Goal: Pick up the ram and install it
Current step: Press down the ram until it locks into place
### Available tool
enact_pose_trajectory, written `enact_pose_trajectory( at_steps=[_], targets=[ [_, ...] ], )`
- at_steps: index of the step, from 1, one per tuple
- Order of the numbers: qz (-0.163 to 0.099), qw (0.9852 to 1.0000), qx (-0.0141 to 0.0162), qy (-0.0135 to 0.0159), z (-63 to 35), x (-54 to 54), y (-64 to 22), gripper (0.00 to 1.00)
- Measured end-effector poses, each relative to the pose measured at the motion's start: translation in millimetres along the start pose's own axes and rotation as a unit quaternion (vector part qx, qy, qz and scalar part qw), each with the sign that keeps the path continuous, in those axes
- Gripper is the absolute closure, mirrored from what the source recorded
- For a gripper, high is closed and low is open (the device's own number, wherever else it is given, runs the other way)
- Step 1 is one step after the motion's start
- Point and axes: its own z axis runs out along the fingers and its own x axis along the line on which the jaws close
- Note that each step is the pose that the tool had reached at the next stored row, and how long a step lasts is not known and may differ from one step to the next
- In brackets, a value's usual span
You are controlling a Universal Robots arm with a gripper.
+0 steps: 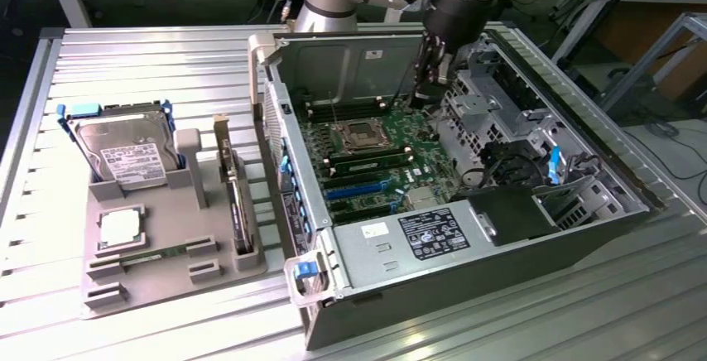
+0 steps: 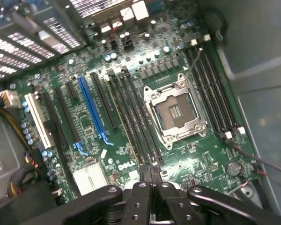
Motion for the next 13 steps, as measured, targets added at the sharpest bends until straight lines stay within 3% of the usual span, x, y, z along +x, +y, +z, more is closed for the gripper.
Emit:
enact_pose_trajectory(
  at_steps=[3, 8, 10, 12, 13],
  targets=[
    [0.034, 0.9994, -0.0008, -0.0015, 0.5, 0.0, 0.0, 0.89],
    [0.103, 0.9947, -0.0023, -0.0046, 1.6, 0.0, -0.1, 0.89],
    [0.133, 0.9911, -0.0030, -0.0059, 2.1, 0.0, -0.1, 0.89],
    [0.181, 0.9834, -0.0041, -0.0081, 2.9, -0.1, -0.1, 0.89],
    [0.193, 0.9812, -0.0044, -0.0086, 3.1, -0.1, -0.2, 0.89]
  ],
)
